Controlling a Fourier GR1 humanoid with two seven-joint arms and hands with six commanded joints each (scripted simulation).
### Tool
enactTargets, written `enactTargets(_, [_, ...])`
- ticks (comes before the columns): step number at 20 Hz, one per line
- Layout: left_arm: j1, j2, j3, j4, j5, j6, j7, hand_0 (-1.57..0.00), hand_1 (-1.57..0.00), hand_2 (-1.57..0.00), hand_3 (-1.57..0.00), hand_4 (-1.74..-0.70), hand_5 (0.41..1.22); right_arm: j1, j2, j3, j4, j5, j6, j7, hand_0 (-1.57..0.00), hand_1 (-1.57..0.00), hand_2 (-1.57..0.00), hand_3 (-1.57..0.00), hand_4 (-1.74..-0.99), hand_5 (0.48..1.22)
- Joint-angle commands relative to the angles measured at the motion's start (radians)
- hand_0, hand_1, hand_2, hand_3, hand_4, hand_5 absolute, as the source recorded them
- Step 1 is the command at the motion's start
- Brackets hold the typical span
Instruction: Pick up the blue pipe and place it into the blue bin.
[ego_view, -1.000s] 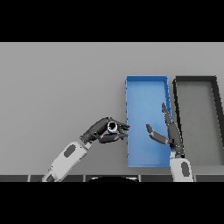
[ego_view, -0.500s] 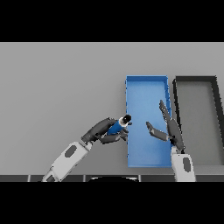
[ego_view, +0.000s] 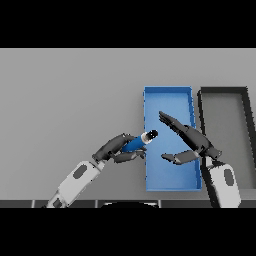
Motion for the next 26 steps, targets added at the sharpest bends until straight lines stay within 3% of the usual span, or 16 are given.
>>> enactTargets(1, [-0.004,-0.001,-0.004,-0.004,-0.007,0.004,0.005,-1.57,-1.57,-1.57,-1.49,-1.74,1.221,-0.028,-0.009,0.015,0.005,-0.013,0.016,0.035,0.0,0.0,0.0,0.0,-1.306,0.502])
enactTargets(5, [-0.012,-0.003,-0.007,0.009,-0.008,0.002,0.004,-1.57,-1.57,-1.57,-1.48,-1.74,1.221,-0.105,0.004,0.099,-0.003,0.025,0.08,0.061,0.0,0.0,0.0,0.0,-1.306,0.521])
enactTargets(9, [-0.014,0.01,0.0,0.01,0.018,-0.027,-0.022,-1.57,-1.57,-1.57,-1.5,-1.74,1.221,-0.194,0.047,0.158,0.016,0.034,0.098,0.1,0.0,0.0,0.0,0.0,-1.241,0.53])
enactTargets(11, [-0.006,0.0,-0.012,0.011,0.019,-0.031,-0.037,-1.57,-1.57,-1.57,-1.53,-1.74,1.221,-0.236,0.072,0.184,0.041,0.034,0.098,0.143,0.0,0.0,0.0,0.0,-1.23,0.532])
enactTargets(17, [-0.019,0.011,-0.016,0.019,0.005,-0.023,-0.033,-1.57,-1.57,-1.57,-1.54,-1.74,1.221,-0.346,0.146,0.219,0.13,0.045,0.122,0.156,0.0,-0.01,-0.03,0.0,-1.222,0.506])
enactTargets(18, [-0.02,0.018,-0.006,0.015,0.033,-0.041,-0.033,-1.57,-1.57,-1.57,-1.48,-1.74,1.221,-0.362,0.157,0.228,0.149,0.048,0.129,0.155,-0.05,-0.08,-0.1,-0.05,-1.245,0.506])
enactTargets(19, [-0.028,0.03,-0.012,0.012,0.005,-0.03,-0.037,-1.39,-1.33,-1.32,-1.29,-1.74,1.221,-0.385,0.16,0.229,0.166,0.043,0.14,0.157,-0.18,-0.22,-0.24,-0.16,-1.294,0.509])
enactTargets(20, [-0.051,0.054,-0.031,0.02,-0.025,-0.034,0.007,-1.18,-1.08,-1.06,-1.03,-1.68,1.221,-0.4,0.167,0.239,0.173,0.043,0.15,0.183,-0.35,-0.38,-0.38,-0.3,-1.335,0.507])
enactTargets(22, [-0.044,0.075,-0.058,0.007,-0.052,-0.052,0.097,-0.82,-0.71,-0.68,-0.66,-1.48,1.221,-0.424,0.199,0.258,0.194,0.063,0.161,0.188,-0.72,-0.7,-0.74,-0.63,-1.43,0.522])
enactTargets(23, [-0.045,0.064,-0.044,0.003,-0.052,-0.047,0.069,-0.78,-0.71,-0.69,-0.58,-1.53,1.221,-0.424,0.21,0.265,0.196,0.052,0.164,0.191,-0.89,-0.87,-0.91,-0.77,-1.486,0.55])
enactTargets(25, [-0.027,0.045,-0.031,0.0,-0.05,-0.023,0.05,-1.06,-1.02,-0.97,-0.94,-1.61,1.221,-0.426,0.214,0.266,0.217,-0.008,0.178,0.209,-1.13,-1.12,-1.14,-0.96,-1.562,0.666])
enactTargets(26, [-0.02,0.037,-0.027,-0.003,-0.035,-0.023,0.029,-1.16,-1.13,-1.05,-1.07,-1.63,1.221,-0.431,0.214,0.266,0.215,-0.047,0.171,0.241,-1.22,-1.21,-1.23,-1.08,-1.526,0.728])
